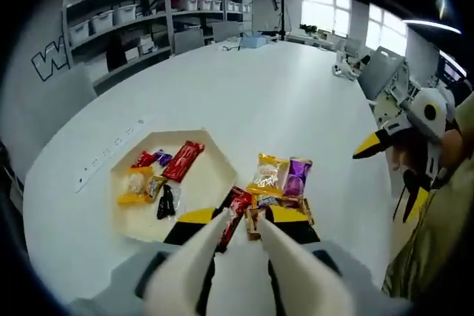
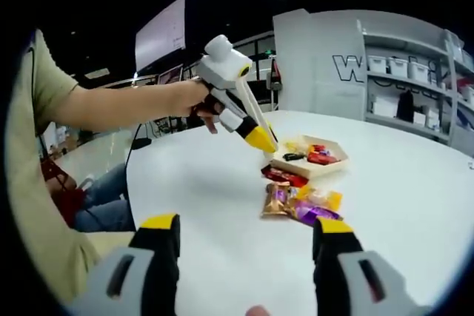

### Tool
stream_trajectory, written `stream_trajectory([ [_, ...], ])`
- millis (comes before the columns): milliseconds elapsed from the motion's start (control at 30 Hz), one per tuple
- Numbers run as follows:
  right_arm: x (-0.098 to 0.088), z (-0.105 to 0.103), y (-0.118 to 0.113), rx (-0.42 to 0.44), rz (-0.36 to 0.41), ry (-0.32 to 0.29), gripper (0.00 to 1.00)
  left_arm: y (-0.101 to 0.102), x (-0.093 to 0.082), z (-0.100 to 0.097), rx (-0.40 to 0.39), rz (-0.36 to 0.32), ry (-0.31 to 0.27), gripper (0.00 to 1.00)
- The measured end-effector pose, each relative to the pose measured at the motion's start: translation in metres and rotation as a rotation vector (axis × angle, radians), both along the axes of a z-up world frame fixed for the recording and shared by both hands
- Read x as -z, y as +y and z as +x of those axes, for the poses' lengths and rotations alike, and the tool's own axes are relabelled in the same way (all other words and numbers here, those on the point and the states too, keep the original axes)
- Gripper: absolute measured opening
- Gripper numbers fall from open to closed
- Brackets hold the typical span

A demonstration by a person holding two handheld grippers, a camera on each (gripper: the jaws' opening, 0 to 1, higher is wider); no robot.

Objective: Place the target food into the container with the food tongs after gripping and lifting it, then release it inside without dropping or visibly crushing the food.

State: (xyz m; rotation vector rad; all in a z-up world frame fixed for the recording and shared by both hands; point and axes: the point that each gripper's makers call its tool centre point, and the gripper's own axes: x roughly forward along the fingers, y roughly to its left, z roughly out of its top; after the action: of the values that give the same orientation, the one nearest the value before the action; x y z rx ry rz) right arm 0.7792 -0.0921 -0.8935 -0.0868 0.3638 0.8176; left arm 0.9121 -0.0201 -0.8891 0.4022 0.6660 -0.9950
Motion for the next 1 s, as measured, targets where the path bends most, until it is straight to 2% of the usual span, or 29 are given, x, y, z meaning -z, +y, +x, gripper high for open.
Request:
stream_trajectory([
  [267,0.001,-0.002,0.002,-0.004,0.001,0.003,0.71,-0.008,0.012,-0.016,0.053,-0.002,0.009,0.24],
  [433,0.001,-0.003,0.001,-0.001,0.002,0.004,0.71,-0.017,0.020,-0.024,0.101,0.013,-0.009,0.24],
  [700,0.003,-0.005,-0.001,0.003,0.002,0.006,0.71,-0.026,0.034,-0.028,0.178,0.054,-0.036,0.24],
  [1000,0.005,-0.004,-0.003,0.005,0.004,0.011,0.71,-0.033,0.042,-0.030,0.219,0.087,-0.057,0.24],
])
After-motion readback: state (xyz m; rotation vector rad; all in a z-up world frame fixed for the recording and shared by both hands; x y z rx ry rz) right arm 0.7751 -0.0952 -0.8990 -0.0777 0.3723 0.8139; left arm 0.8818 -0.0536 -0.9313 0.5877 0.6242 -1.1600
